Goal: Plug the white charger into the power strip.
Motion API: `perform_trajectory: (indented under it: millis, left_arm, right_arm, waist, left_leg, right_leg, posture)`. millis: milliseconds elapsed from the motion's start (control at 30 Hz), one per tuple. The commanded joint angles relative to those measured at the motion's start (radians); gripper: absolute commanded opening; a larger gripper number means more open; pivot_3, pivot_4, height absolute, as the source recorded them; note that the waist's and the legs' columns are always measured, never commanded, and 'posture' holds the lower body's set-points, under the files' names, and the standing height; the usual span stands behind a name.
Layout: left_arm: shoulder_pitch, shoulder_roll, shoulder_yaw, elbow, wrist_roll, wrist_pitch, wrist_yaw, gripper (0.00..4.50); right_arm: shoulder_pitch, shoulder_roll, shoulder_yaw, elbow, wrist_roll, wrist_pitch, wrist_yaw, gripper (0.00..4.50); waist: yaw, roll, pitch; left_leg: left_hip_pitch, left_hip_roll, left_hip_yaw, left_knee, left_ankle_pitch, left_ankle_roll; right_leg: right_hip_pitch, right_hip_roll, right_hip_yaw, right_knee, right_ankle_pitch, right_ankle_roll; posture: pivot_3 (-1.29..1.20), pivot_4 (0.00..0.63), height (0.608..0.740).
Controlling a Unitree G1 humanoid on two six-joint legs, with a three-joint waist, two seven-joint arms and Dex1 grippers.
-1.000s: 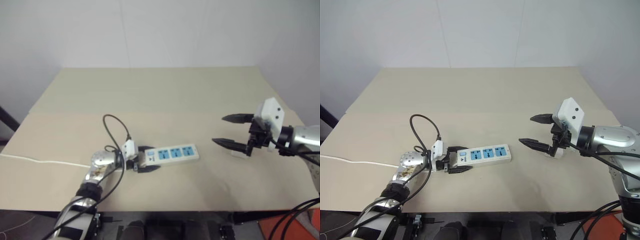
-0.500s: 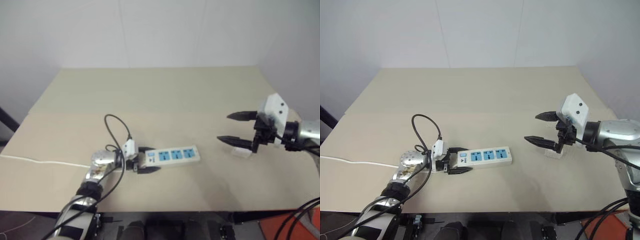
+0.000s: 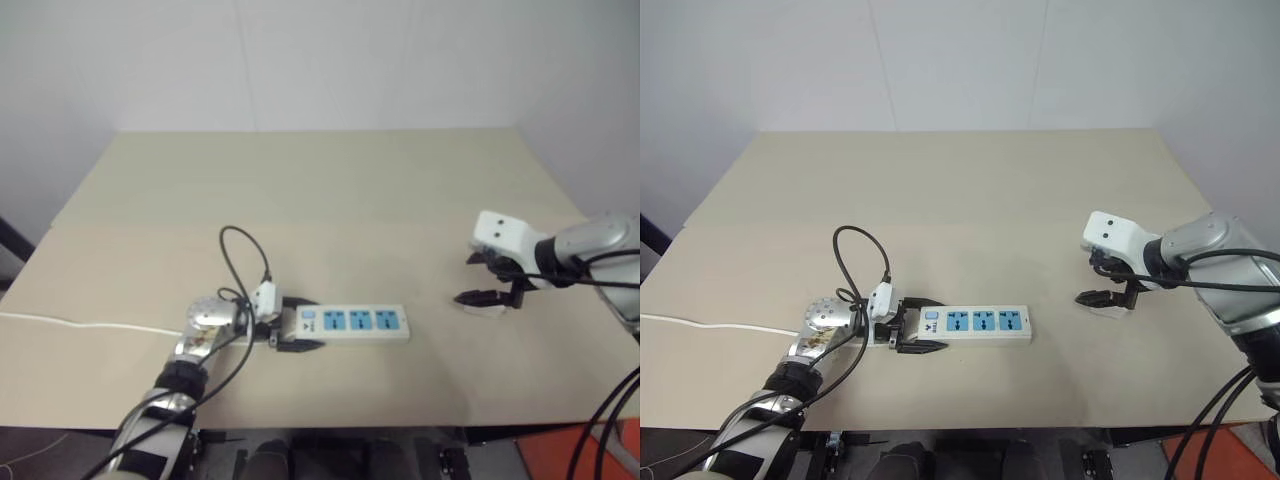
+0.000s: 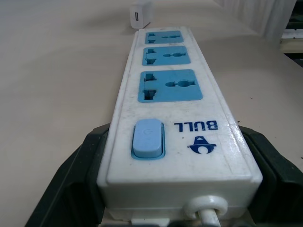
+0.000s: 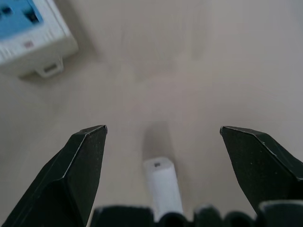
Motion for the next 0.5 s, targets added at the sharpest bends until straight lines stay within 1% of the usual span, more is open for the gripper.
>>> perform_trajectory:
  millis: [33,100,200,500]
  left_arm:
    - [0.027,-0.003,-0.046,-0.003,0.028,0.025,-0.013,3.34]
    - [0.031,-0.002,-0.046,-0.011,0.027,0.028,-0.010,3.34]
    - [0.036,0.000,-0.047,-0.019,0.028,0.035,-0.006,3.34]
    - [0.058,0.020,-0.045,-0.061,0.028,0.060,0.011,3.34]
  right_arm:
    - [-0.056,0.007,0.059,0.069,-0.096,-0.072,0.076,4.50]
    - [-0.067,0.015,0.083,0.096,-0.132,-0.104,0.110,4.50]
    - [-0.076,0.050,0.118,0.170,-0.203,-0.161,0.112,4.50]
    - [-0.104,0.147,0.144,0.366,-0.341,-0.291,0.108,4.50]
  waist:
    - [0.000,0.000,0.000]
    - [0.001,0.000,0.000]
    - [0.000,0.000,0.000]
    - [-0.007,0.000,0.000]
  left_leg:
    - [0.000,0.000,0.000,0.000,0.000,0.000]
    - [-0.001,0.000,0.000,0.000,0.000,0.000]
    - [-0.002,0.000,0.001,0.000,0.000,0.000]
    - [-0.003,0.000,0.002,0.000,0.000,0.000]
  right_leg:
    - [0.000,0.000,0.000,0.000,0.000,0.000]
    - [-0.001,0.000,0.000,0.000,0.000,0.000]
    - [-0.003,0.000,0.000,0.000,0.000,0.000]
    - [-0.004,0.000,0.001,0.001,0.000,0.000]
  posture:
    - [0.00,0.150,0.740]
    - [0.00,0.150,0.740]
    - [0.00,0.150,0.740]
    - [0.00,0.150,0.740]
